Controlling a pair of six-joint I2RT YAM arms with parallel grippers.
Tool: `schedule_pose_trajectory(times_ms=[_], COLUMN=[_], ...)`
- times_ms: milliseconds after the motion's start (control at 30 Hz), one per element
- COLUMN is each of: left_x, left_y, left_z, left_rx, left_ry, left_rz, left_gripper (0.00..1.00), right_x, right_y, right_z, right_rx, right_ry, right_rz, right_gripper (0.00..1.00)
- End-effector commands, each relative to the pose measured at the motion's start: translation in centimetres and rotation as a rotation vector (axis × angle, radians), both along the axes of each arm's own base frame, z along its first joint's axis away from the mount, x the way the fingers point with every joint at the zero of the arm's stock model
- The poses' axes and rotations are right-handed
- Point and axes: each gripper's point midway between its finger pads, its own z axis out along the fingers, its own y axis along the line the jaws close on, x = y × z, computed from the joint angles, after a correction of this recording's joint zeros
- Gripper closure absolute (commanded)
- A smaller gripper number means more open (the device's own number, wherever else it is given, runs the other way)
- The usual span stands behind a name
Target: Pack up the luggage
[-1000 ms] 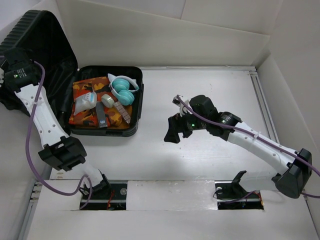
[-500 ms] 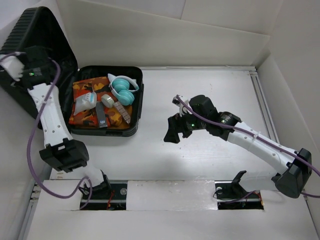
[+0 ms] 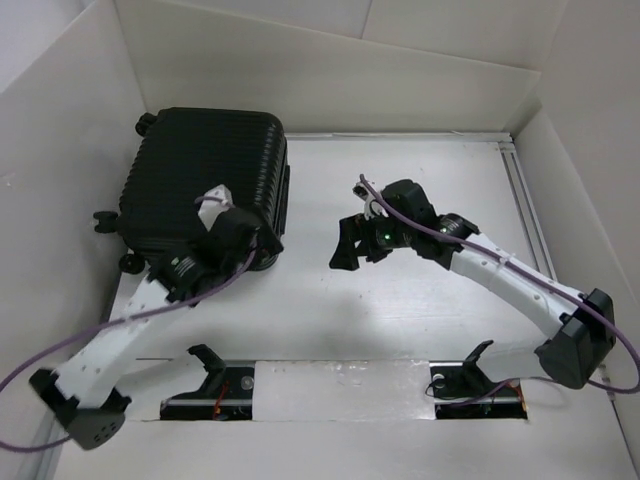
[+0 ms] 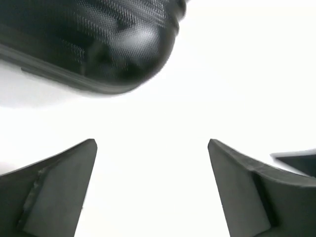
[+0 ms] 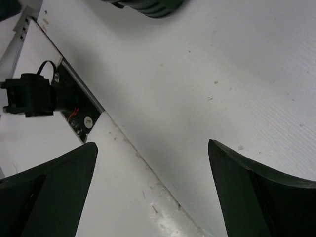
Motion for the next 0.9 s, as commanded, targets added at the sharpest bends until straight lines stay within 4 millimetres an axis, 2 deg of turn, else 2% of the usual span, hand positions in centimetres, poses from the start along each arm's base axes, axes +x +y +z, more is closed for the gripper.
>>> schedule_pose_trajectory(times_ms=[0,33,100,133,167,200,233,267,300,333,367,400,433,467,500,533,567,600,633,667,700,733,767,800,833,867], left_x=[-3.6,-4.1,-4.0,-2.8,-2.1,-0.8,0.3,1.1,2.0,4.7,6.4,8.0,11.9,14.9,16.2,17.6,18.6,19.4,19.0,20.2,20.7,21.4,22.0,23.2,23.5,23.8], left_y=[-0.5,-0.5,0.3,2.0,3.1,3.9,6.6,7.6,8.5,9.0,9.7,11.1,16.9,16.7,18.9,20.7,24.9,27.7,28.3,30.4,31.1,31.9,32.8,33.8,34.5,35.0], left_z=[3.0,3.9,6.0,7.4,10.2,10.5,11.8,13.5,14.3,16.1,17.2,19.3,17.9,16.8,17.2,16.4,13.8,14.4,16.0,14.6,13.8,15.5,14.7,9.8,8.9,9.8], left_rx=[-0.242,-0.253,-0.230,-0.188,-0.193,-0.155,-0.116,-0.113,-0.087,-0.060,-0.005,0.070,0.119,-0.011,-0.055,-0.088,-0.090,-0.074,-0.059,-0.001,0.000,-0.015,-0.017,0.010,0.037,0.057], left_ry=[-0.040,-0.062,-0.107,-0.168,-0.231,-0.240,-0.315,-0.374,-0.417,-0.501,-0.523,-0.529,-0.458,-0.394,-0.390,-0.371,-0.298,-0.309,-0.352,-0.313,-0.276,-0.305,-0.271,-0.113,-0.080,-0.097], left_rz=[-0.067,-0.097,-0.099,-0.002,0.068,0.159,0.346,0.428,0.500,0.597,0.608,0.587,0.726,0.600,0.623,0.647,0.741,0.807,0.836,0.868,0.864,0.864,0.872,0.875,0.901,0.904], left_gripper=[0.00,0.00,0.00,0.00,0.00,0.00,0.00,0.00,0.00,0.00,0.00,0.00,0.00,0.00,0.04,0.51,0.81,0.92,0.92,0.91,0.91,0.91,0.90,0.90,0.90,0.90], right_x=[3.1,4.0,5.1,5.9,6.3,6.6,7.0,7.0,6.9,7.0,6.3,6.3,5.7,5.4,5.7,5.5,5.4,5.1,5.2,4.9,4.6,4.4,4.2,3.9,3.8,3.8], right_y=[1.0,0.9,1.3,1.7,2.2,2.7,3.0,3.3,3.4,3.5,4.2,4.2,4.5,4.6,4.2,4.2,3.7,3.0,2.9,2.3,2.0,1.7,1.5,1.0,0.9,0.5], right_z=[1.9,2.6,2.6,3.2,4.2,4.0,4.5,5.2,4.9,5.1,5.1,5.1,5.5,5.2,5.6,5.2,5.6,5.9,5.4,5.8,5.6,5.2,5.4,5.0,4.9,4.6], right_rx=[0.057,0.067,0.080,0.113,0.138,0.140,0.155,0.179,0.177,0.184,0.181,0.181,0.187,0.172,0.162,0.141,0.131,0.116,0.105,0.100,0.092,0.083,0.083,0.065,0.059,0.042], right_ry=[-0.025,-0.037,-0.007,-0.016,-0.023,-0.005,-0.012,-0.013,-0.001,-0.010,-0.011,-0.011,-0.016,-0.018,-0.043,-0.045,-0.071,-0.087,-0.083,-0.098,-0.100,-0.098,-0.098,-0.101,-0.094,-0.104], right_rz=[-0.066,-0.082,-0.118,-0.121,-0.116,-0.115,-0.118,-0.112,-0.104,-0.103,-0.085,-0.085,-0.070,-0.065,-0.085,-0.086,-0.086,-0.097,-0.107,-0.109,-0.104,-0.112,-0.112,-0.113,-0.113,-0.120], right_gripper=[0.00,0.00,0.00,0.00,0.00,0.00,0.00,0.00,0.00,0.01,0.07,0.21,0.57,0.79,0.93,1.00,1.00,1.00,1.00,1.00,1.00,1.00,1.00,1.00,1.00,1.00])
